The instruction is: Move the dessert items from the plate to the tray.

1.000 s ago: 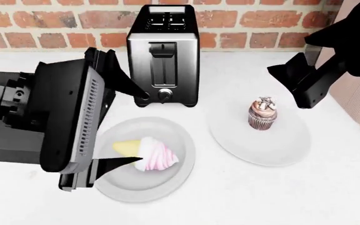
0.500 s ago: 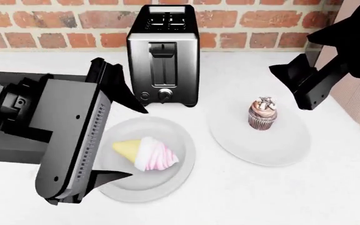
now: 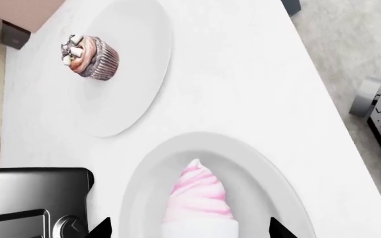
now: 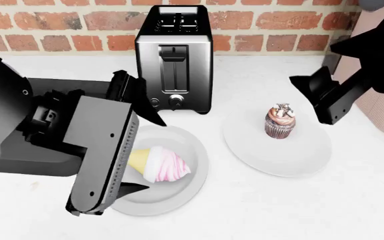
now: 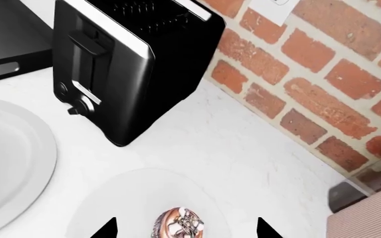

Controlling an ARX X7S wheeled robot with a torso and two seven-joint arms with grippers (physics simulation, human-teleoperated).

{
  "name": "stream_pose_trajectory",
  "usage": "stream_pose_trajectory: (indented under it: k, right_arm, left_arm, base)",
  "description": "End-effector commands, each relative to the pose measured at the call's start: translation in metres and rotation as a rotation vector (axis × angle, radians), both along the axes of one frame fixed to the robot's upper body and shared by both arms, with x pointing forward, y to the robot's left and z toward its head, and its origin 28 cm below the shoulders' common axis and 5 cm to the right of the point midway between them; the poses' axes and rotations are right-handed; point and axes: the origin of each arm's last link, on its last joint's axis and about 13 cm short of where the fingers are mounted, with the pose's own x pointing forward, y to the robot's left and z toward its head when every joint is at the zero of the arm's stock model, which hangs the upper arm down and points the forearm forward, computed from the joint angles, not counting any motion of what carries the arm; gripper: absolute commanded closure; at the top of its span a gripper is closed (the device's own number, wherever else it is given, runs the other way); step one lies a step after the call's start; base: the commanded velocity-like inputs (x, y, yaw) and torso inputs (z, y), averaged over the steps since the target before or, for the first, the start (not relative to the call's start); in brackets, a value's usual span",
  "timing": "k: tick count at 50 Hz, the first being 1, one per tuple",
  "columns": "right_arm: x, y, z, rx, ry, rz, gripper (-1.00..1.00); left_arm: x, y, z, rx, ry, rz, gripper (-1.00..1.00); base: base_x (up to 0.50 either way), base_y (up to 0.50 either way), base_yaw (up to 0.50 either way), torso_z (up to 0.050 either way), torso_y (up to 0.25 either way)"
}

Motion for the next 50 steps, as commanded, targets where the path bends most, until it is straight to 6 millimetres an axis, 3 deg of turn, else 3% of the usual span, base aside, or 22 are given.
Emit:
stream_pose_trajectory:
  k: [1,17,35,50]
  right_arm:
    - [0.002,-0.005,-0.007,0.012,0.002,-0.006,-1.00]
    - [0.005,-0.006,-0.009,0.012,0.002,-0.014,-1.00]
    - [0.010,-0.010,-0.017,0.020,0.008,-0.018,-1.00]
    - [0.014,-0.012,-0.023,0.025,0.007,-0.025,-1.00]
  left_arm:
    - [0.008,-0.007,-0.010,0.029,0.008,0.001,-1.00]
    - [0.013,-0.008,-0.021,0.035,0.035,0.000,-1.00]
    - [0.037,-0.014,-0.030,0.047,0.022,0.046,-1.00]
    - [0.035,-0.014,-0.040,0.067,0.061,0.050,-1.00]
  base:
    - [0.00,0.00,0.00,0.000,0.000]
    - [0.00,0.00,0.00,0.000,0.000]
    - [0.00,0.00,0.00,0.000,0.000]
    - [0.00,0.00,0.00,0.000,0.000]
